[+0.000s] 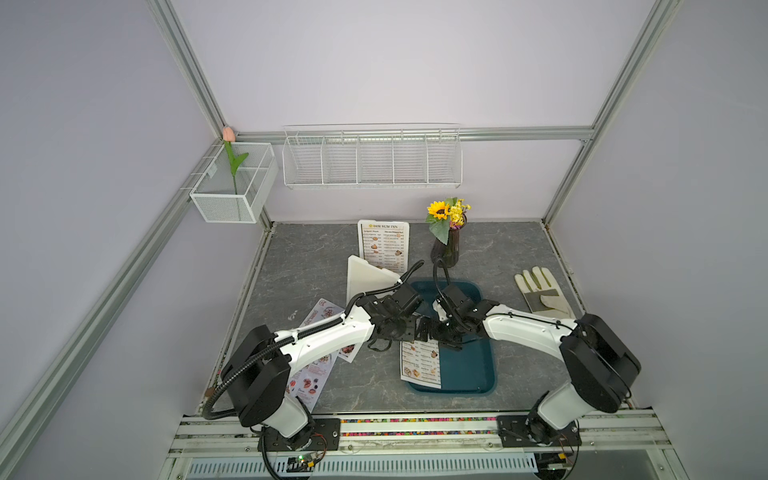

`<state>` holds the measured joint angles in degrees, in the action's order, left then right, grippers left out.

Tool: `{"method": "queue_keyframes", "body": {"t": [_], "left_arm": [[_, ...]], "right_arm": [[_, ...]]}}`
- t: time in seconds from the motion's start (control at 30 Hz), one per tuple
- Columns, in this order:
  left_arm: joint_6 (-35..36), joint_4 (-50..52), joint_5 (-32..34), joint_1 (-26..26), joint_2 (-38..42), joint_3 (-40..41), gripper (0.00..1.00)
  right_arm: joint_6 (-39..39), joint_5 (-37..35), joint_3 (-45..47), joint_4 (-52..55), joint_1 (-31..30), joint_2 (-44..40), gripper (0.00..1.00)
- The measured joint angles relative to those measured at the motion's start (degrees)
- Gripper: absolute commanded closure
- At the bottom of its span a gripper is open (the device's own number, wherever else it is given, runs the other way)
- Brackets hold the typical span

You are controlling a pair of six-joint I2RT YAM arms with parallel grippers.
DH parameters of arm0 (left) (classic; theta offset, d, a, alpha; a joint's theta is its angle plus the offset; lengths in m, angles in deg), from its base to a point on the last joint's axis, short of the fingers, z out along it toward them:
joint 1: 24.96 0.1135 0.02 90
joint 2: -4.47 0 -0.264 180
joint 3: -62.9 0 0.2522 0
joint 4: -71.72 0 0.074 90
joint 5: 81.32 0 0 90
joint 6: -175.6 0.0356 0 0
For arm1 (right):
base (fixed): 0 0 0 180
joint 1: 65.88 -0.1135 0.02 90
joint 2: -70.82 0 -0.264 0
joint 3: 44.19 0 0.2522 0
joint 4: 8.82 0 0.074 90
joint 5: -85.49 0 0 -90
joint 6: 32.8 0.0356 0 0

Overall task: Replace the menus in the menu holders
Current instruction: Pick up the menu from the storage box.

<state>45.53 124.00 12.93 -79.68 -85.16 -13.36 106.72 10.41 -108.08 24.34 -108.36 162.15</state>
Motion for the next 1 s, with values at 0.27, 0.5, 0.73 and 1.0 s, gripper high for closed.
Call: {"method": "queue_keyframes", "body": {"t": [0.27, 0.5, 0.73, 1.0], "left_arm": [[-0.22, -0.33, 0.02, 0.00, -0.50, 0.00, 0.75], [-0.20, -0.28, 0.02, 0.00, -0.50, 0.00, 0.81], [-0.20, 0.02, 0.15, 0.00, -0.42, -0.09, 0.88], [-0.17, 0.83, 0.26, 0.00, -0.33, -0.96, 0.91]], "right_arm": [[-0.02, 0.17, -0.07, 0.02, 0.00, 0.09, 0.08], [-0.07, 0.15, -0.11, 0.09, 0.00, 0.20, 0.08], [-0.42, 0.13, -0.13, 0.22, 0.13, 0.17, 0.09], [-0.94, 0.15, -0.13, 0.44, 0.50, 0.13, 0.09]]}}
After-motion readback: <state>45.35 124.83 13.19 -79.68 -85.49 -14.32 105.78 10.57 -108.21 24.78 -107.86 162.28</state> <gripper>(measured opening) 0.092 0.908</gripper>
